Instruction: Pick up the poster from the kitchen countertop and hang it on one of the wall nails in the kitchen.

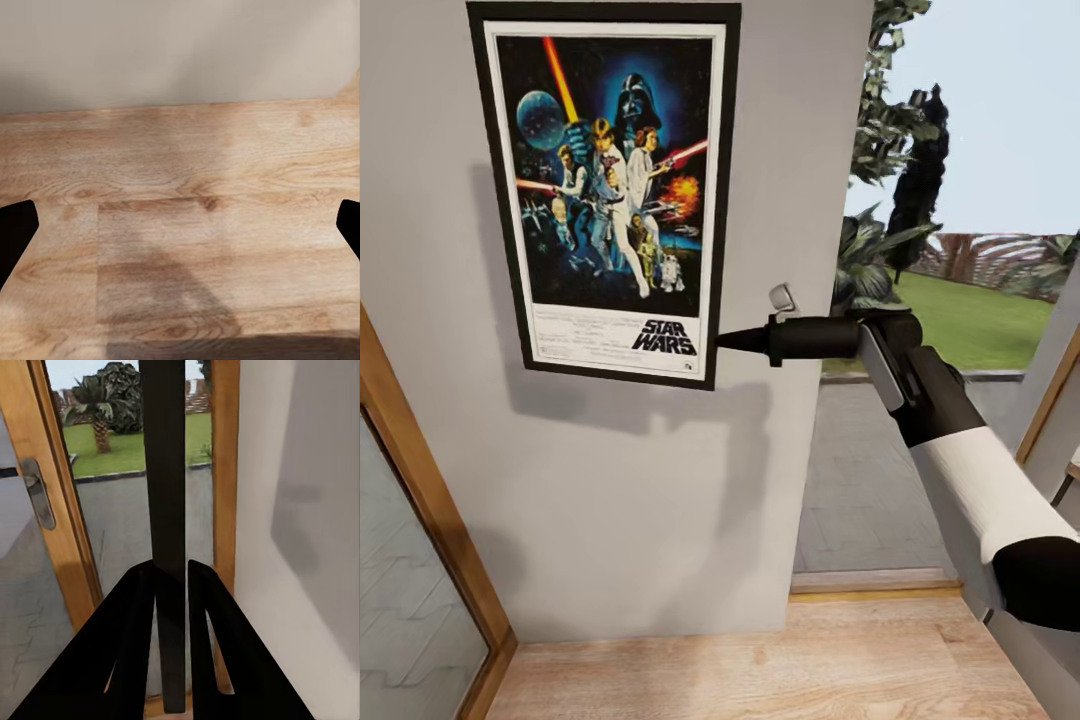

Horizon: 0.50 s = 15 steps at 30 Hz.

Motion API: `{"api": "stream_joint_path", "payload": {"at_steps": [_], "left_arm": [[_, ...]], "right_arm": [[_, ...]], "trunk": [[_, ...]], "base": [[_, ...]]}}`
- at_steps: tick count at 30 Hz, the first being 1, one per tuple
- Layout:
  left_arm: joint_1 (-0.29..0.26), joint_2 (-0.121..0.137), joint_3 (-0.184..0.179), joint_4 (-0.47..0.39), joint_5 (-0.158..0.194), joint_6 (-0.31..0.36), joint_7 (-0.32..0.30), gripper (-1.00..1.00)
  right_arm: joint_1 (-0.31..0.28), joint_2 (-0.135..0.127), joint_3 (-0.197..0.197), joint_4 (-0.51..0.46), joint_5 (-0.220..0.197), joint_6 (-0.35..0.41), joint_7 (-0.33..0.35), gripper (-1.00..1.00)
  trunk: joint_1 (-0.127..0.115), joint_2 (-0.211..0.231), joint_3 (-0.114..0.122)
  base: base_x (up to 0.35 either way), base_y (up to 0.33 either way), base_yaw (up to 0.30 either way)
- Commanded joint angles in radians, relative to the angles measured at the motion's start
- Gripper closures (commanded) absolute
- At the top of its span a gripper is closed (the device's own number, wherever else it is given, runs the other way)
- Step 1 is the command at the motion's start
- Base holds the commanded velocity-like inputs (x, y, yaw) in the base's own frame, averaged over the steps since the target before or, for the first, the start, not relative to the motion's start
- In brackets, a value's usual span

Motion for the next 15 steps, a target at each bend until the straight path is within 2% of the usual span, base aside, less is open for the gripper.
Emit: {"api": "stream_joint_path", "payload": {"at_steps": [1,9,15], "left_arm": [[0.0,0.0,0.004,-0.001,0.0,-0.001,-0.007,-1.0],[0.0,0.0,0.004,-0.001,0.0,-0.001,-0.007,-1.0],[0.0,0.0,0.004,-0.001,0.0,-0.001,-0.007,-1.0]], "right_arm": [[-0.001,0.001,0.002,0.001,-0.008,0.009,0.001,1.0],[-0.002,0.01,0.003,0.03,-0.008,0.01,0.002,1.0],[-0.004,0.011,0.046,0.048,-0.007,0.009,0.001,1.0]], "trunk": [[0.0,-0.001,0.0],[0.0,-0.001,0.0],[0.0,-0.001,0.0]], "base": [[0.0,0.0,0.0],[0.0,0.0,0.0],[0.0,0.0,0.0]]}}
